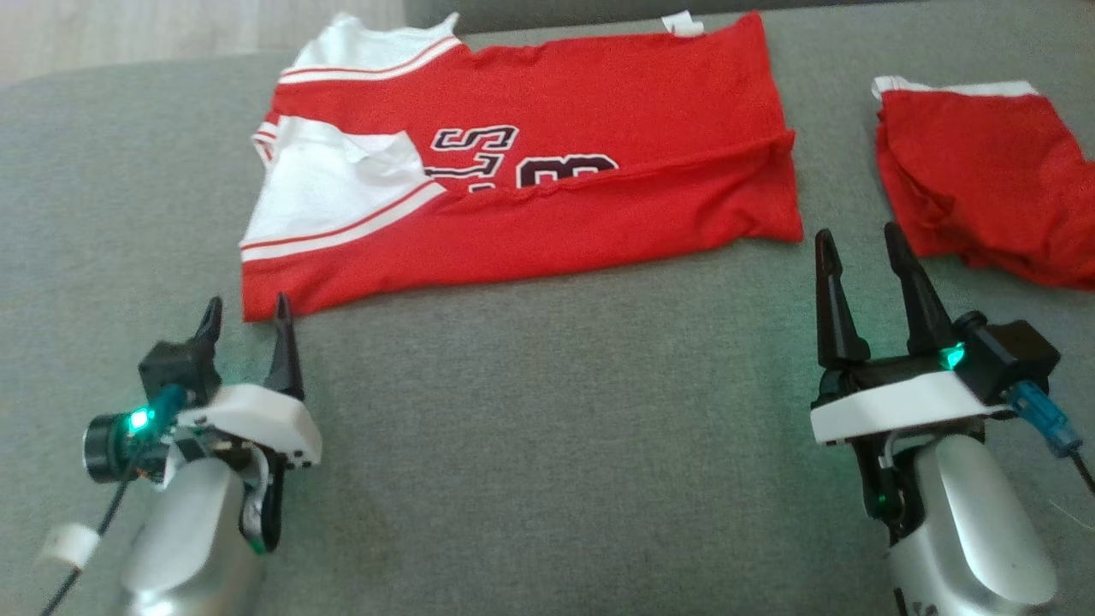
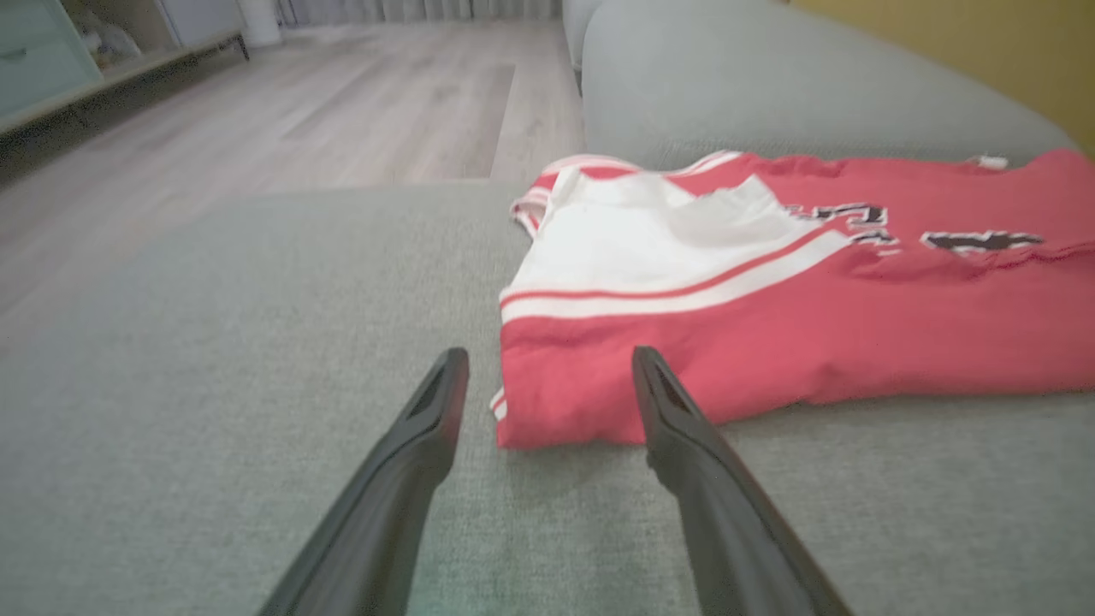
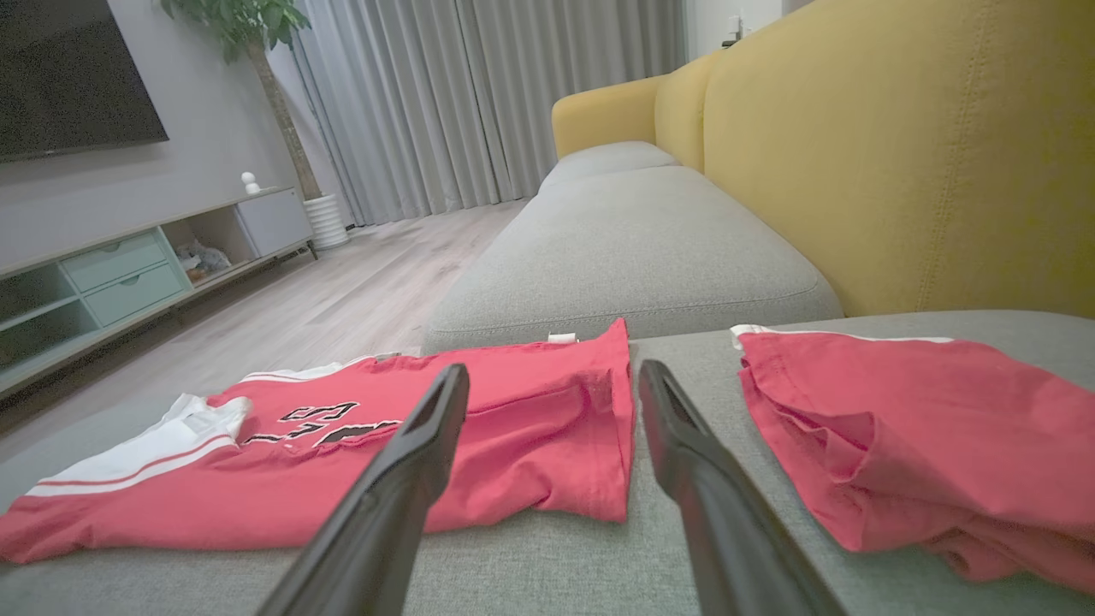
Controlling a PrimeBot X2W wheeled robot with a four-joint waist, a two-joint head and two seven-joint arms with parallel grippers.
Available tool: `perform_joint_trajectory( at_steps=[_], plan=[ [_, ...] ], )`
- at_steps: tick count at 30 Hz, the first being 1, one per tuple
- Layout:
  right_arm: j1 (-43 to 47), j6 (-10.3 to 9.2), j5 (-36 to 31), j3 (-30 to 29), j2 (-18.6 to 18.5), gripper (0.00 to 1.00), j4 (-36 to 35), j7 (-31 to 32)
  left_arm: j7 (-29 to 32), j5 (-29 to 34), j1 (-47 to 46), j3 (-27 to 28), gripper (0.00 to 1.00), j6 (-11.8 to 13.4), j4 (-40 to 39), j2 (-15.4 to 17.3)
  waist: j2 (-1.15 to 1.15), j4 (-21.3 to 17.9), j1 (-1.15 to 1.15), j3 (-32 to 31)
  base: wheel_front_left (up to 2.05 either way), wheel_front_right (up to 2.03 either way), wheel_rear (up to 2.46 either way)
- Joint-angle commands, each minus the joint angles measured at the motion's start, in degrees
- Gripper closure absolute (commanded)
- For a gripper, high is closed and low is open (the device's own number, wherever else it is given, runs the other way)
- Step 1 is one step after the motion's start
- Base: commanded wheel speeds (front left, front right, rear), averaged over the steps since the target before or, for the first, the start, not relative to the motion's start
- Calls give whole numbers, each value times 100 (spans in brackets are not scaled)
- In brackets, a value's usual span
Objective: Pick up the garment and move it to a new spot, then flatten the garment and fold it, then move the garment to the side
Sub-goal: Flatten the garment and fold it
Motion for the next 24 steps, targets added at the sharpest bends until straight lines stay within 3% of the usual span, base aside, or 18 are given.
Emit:
perform_joint_trajectory(
  at_steps=[1, 8, 14, 15, 16, 17, 24],
  plan=[
    [-209, -5, 104, 169, 28, 0, -315, -61, 190, -101, -393, 211, 0, -17, 180, 171, 0, -100, -1, 122, 0, 0, 0],
    [-230, -5, 131, 265, 29, 0, -501, -62, 419, -145, -893, 312, 0, 142, 1117, 321, 0, -287, -1, 349, 0, 0, 0],
    [-230, -5, 155, 153, 29, 0, -568, -62, 816, -220, -1118, 196, 0, -103, 1685, 321, 0, -348, -1, 426, 0, 0, 0],
    [-237, -5, 151, 148, 29, 0, -560, -62, 790, -230, -1150, 198, 20, -118, 1722, 329, 0, -351, -1, 427, 0, 0, 0],
    [-248, -5, 150, 149, 29, 0, -543, -62, 740, -230, -1179, 197, 64, -131, 1751, 348, 0, -352, -1, 419, 0, 0, 0],
    [-262, -5, 148, 161, 29, 0, -516, -62, 672, -232, -1205, 198, 100, -145, 1769, 362, 0, -346, -1, 403, 0, 0, 0],
    [-580, -5, 23, 156, 29, 0, 53, 252, -269, -50, -1526, 133, 100, -120, 1375, 436, 0, -187, -1, 330, 0, 0, 0]
  ],
)
